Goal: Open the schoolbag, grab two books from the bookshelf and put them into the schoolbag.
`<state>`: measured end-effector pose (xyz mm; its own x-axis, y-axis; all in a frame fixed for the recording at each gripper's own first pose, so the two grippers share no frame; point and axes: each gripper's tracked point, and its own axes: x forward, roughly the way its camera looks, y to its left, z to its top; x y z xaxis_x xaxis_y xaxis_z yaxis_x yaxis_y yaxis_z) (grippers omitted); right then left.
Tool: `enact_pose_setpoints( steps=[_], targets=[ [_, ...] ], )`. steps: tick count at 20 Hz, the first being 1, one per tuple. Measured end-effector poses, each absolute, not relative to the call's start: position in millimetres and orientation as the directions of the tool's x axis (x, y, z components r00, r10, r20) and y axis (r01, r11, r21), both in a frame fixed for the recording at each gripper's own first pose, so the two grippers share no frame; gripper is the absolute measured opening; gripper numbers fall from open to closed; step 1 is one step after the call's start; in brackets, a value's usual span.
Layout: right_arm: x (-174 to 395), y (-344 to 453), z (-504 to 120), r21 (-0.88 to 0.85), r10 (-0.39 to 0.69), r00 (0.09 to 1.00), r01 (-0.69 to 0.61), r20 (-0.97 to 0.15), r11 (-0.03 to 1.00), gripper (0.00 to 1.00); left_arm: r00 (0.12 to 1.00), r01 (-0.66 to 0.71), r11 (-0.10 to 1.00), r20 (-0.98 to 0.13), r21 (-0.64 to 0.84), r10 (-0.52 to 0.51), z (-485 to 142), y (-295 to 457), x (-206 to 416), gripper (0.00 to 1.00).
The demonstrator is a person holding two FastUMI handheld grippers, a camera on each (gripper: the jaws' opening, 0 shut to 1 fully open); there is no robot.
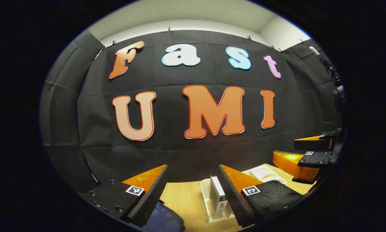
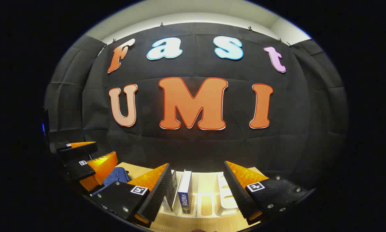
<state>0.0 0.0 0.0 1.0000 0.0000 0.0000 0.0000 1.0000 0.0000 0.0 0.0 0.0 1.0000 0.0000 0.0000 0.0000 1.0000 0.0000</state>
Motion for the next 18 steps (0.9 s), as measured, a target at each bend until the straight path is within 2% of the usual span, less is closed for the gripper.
enact_pose_setpoints(
  steps=[18],
  targets=[
    [2.2, 4.4, -3.2, -0.017, 0.006, 1.0, -0.006, 0.005, 1.0, 0.95, 1.0, -0.029, 0.999, 0.0, -0.025, 0.029, -4.8, 8.6, -2.4, 0.94]
  ],
)
